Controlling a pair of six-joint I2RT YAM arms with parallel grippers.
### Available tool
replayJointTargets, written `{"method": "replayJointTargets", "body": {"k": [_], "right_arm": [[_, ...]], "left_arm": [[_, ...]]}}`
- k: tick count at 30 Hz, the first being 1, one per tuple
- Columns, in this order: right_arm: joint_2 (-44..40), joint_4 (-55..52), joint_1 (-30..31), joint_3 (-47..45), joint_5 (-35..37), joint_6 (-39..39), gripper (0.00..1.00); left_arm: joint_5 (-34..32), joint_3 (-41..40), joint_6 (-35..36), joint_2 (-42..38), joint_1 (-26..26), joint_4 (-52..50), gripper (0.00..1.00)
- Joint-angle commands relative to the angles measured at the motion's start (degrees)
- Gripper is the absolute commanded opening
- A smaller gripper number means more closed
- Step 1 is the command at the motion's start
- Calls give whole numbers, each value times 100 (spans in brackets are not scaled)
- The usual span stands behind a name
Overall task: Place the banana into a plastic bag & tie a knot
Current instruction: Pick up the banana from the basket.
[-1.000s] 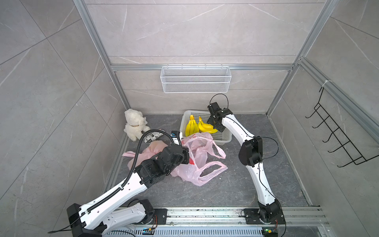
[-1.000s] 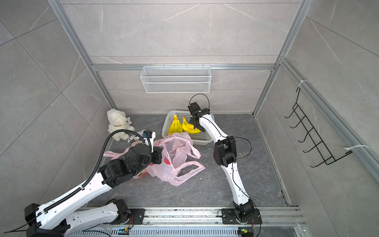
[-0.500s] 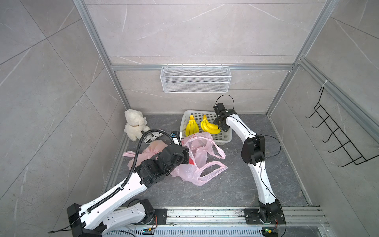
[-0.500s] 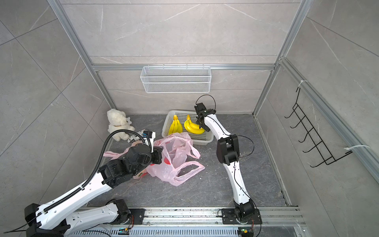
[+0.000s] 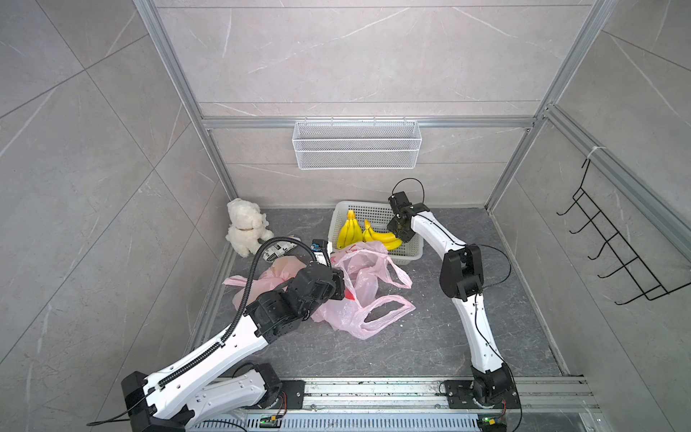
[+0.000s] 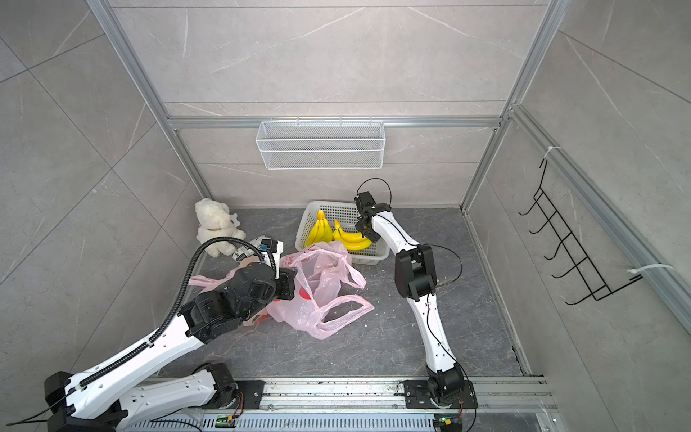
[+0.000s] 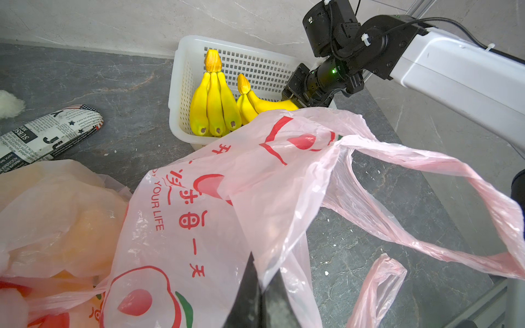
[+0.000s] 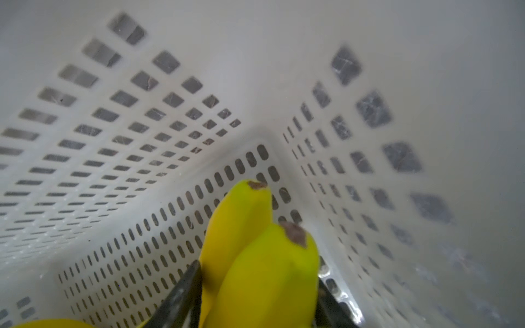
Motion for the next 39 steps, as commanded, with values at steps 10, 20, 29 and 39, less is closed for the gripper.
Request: {"method": "replayJointTargets", "body": {"k": [10, 20, 29, 39], "right_arm": [[-1164, 691, -854, -1984, 728, -478, 35], [-2365, 1252, -1801, -3364, 939, -989, 33], [-4231, 1913, -1773, -5035, 274, -1202, 32], [-6482, 1779, -1670, -6775, 403, -1663, 31]], "left_arm": [[-157, 541, 176, 323, -15, 141, 0], [-757, 1206, 31, 759, 11, -392, 0], [-210, 2231, 196, 2296, 17, -199, 0], [112, 2557, 480, 2816, 139, -149, 0]]}}
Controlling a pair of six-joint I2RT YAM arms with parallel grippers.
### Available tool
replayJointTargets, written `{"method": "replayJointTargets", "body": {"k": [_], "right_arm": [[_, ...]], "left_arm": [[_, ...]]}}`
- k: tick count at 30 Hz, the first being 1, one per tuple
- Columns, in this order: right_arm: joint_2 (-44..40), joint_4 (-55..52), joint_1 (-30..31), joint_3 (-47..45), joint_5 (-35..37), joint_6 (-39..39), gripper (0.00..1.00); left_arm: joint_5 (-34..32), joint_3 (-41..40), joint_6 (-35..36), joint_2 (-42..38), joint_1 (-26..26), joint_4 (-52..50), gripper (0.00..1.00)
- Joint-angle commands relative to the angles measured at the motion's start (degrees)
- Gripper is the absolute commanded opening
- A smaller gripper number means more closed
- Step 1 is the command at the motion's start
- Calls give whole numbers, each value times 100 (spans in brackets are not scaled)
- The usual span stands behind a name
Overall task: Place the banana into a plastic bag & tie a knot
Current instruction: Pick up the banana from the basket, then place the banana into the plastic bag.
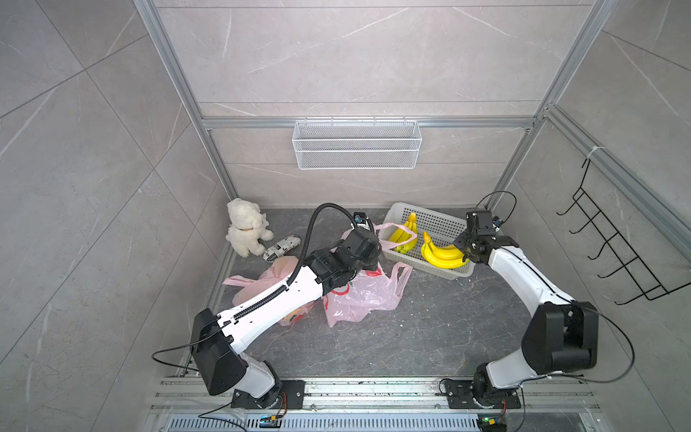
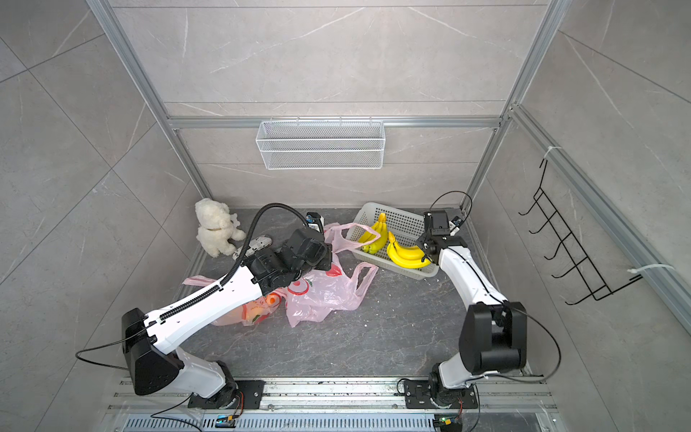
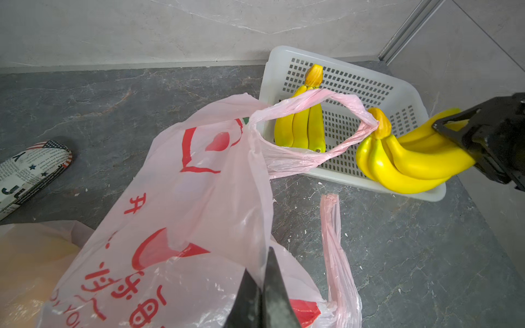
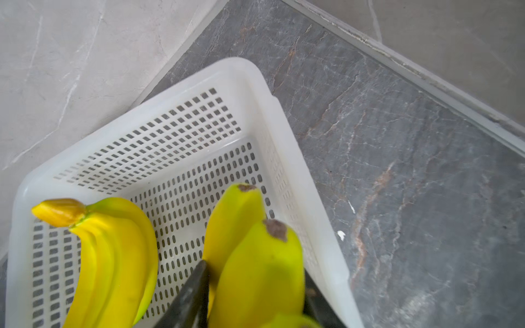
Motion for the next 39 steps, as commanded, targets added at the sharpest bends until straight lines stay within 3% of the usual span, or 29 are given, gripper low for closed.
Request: {"method": "replayJointTargets", "body": {"k": [1, 7, 15, 19, 24, 39], "right_arm": [[-818, -215, 121, -446, -7, -372, 31], [-1693, -649, 1051, -488, 125, -590, 29], [-1593, -559, 1646, -352, 132, -408, 29], [-1585, -601, 2137, -77, 578, -354, 29], [-1047, -668, 2594, 301, 1268, -269, 29], [629, -615, 3942, 1410, 2011, 472, 29]], "left_arm": [[128, 43, 176, -130, 46, 151, 0], [579, -459, 338, -429, 49, 404, 0], [954, -786, 326, -669, 38, 513, 0], [1151, -795, 351, -675, 13, 504, 0], [1268, -814, 378, -739, -138, 539, 0], [1276, -1093, 80, -1029, -342, 808, 0]]}}
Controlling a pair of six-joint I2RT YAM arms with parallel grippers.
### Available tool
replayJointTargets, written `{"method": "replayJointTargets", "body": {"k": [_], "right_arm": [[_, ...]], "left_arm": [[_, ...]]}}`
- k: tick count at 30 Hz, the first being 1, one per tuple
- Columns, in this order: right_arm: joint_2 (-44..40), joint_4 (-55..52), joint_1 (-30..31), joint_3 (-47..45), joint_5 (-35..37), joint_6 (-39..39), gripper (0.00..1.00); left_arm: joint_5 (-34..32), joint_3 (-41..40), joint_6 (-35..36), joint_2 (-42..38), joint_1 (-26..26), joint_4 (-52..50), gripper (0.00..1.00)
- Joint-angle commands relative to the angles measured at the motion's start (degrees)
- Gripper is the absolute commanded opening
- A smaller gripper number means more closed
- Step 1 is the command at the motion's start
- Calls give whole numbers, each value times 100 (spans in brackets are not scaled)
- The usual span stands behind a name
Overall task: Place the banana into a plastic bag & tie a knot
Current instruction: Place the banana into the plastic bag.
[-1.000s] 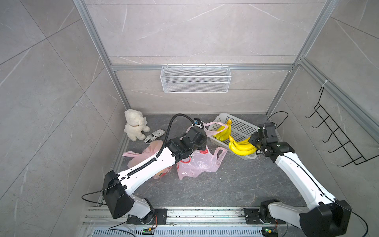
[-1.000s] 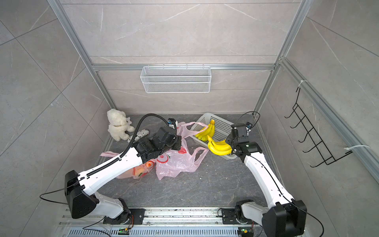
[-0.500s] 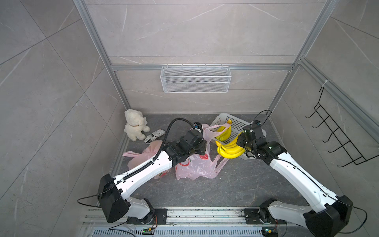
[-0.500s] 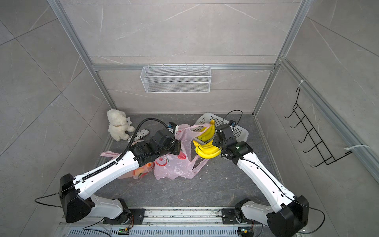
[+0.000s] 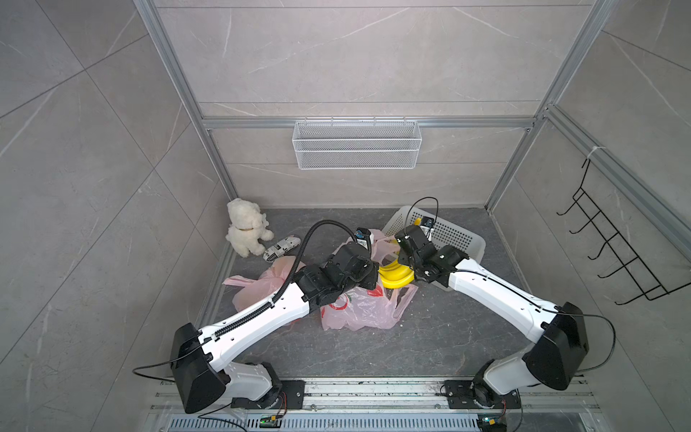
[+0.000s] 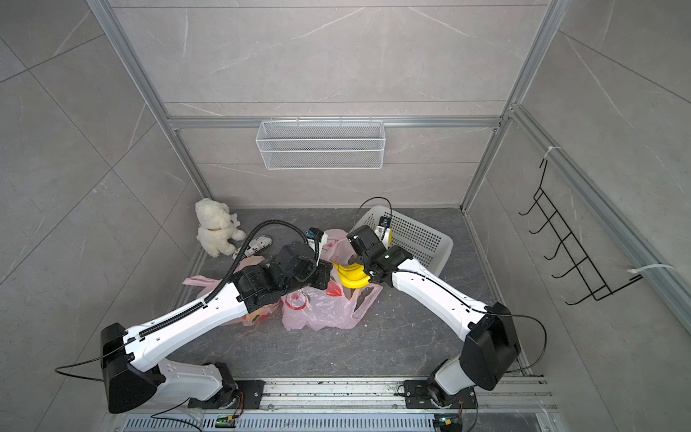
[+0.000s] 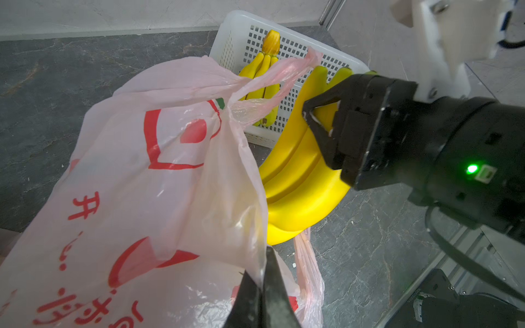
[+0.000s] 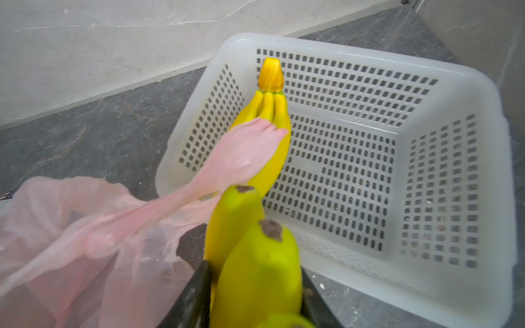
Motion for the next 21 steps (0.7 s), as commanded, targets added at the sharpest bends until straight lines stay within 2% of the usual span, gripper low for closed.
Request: {"method": "replayJointTargets", "body": {"k": [1, 6, 10, 13, 21], "right_arm": [[220, 54, 232, 465, 185, 494, 29], [427, 366, 471, 525, -332, 1079, 29], [785, 818, 657, 345, -900, 1530, 29], [1116, 1115, 841, 337, -1009, 1642, 29], [2103, 1218, 1287, 947, -633, 1620, 30]], "left_arm": [[110, -38, -139, -192, -73, 338, 0], [-130, -492, -473, -586, -81, 829, 0], [-623, -1061, -708, -1139, -63, 1112, 0], [-803, -1672, -969, -1660, 25, 1294, 0], [-1044, -3093, -1645, -3155, 243, 1272, 0]]}}
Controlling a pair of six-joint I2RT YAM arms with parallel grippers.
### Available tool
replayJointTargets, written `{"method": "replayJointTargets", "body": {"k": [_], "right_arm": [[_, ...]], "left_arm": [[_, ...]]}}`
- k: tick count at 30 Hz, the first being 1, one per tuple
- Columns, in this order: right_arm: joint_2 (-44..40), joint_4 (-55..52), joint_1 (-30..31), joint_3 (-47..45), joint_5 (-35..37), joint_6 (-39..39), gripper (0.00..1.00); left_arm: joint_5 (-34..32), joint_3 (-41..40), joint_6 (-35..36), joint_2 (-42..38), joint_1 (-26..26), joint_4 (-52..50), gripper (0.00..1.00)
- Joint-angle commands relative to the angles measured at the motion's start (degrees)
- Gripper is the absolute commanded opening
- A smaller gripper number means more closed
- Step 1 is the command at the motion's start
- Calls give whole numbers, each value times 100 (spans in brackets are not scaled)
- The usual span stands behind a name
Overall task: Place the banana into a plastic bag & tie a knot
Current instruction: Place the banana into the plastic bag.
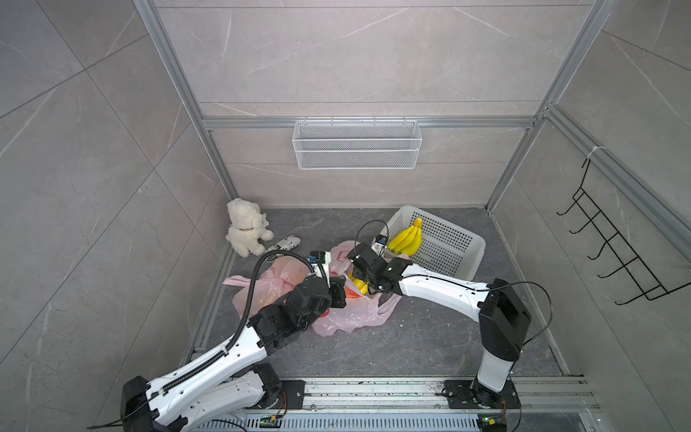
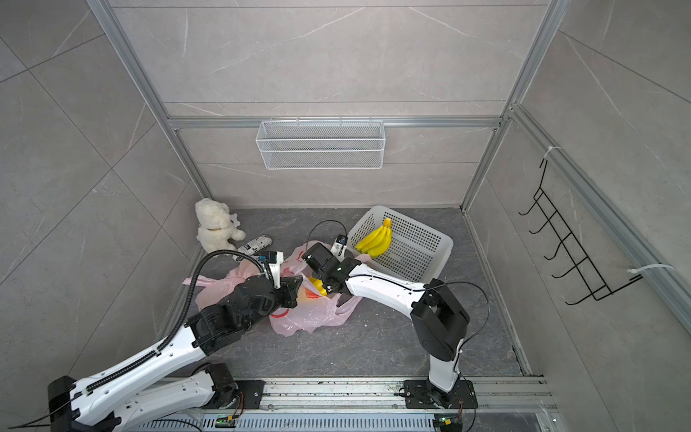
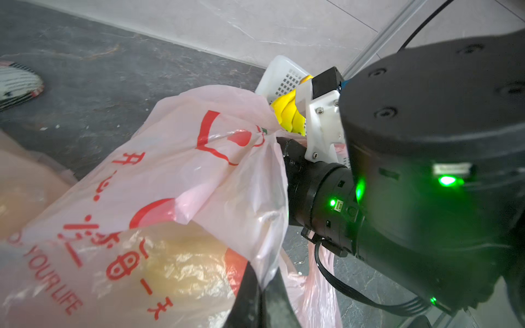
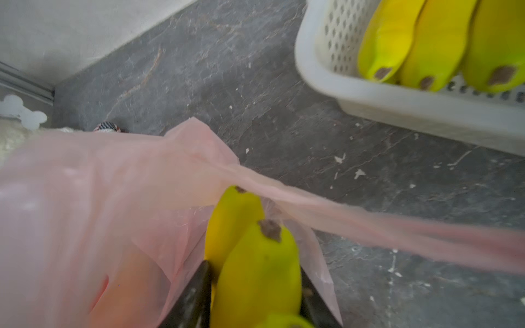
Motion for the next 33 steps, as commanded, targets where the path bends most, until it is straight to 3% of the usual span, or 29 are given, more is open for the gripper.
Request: {"method": "replayJointTargets", "body": {"k": [1, 4, 12, 15, 24, 28, 33], "right_arm": [[356, 168, 82, 387, 175, 132, 30], [543, 137, 162, 552, 142, 96, 33], [262, -175, 325, 637, -194, -455, 75], [-164, -325, 326, 439, -178, -726, 83], [-1833, -728, 142, -376, -7, -1639, 92], [-2673, -919, -285, -756, -342, -2025, 94], [-3137, -726, -1044, -1076, -947, -2416, 96]], "left_arm": [[-249, -291, -430, -440, 64, 146, 0], [-324, -425, -514, -644, 106, 15, 0], [-425, -510, -523, -762, 262, -260, 0], [-387, -575, -525, -801, 365, -281, 0], [124, -720, -517, -990, 934, -320, 0], [430, -645, -363, -870, 1081, -277, 0], [720, -491, -231, -512, 1082, -111, 0]]}}
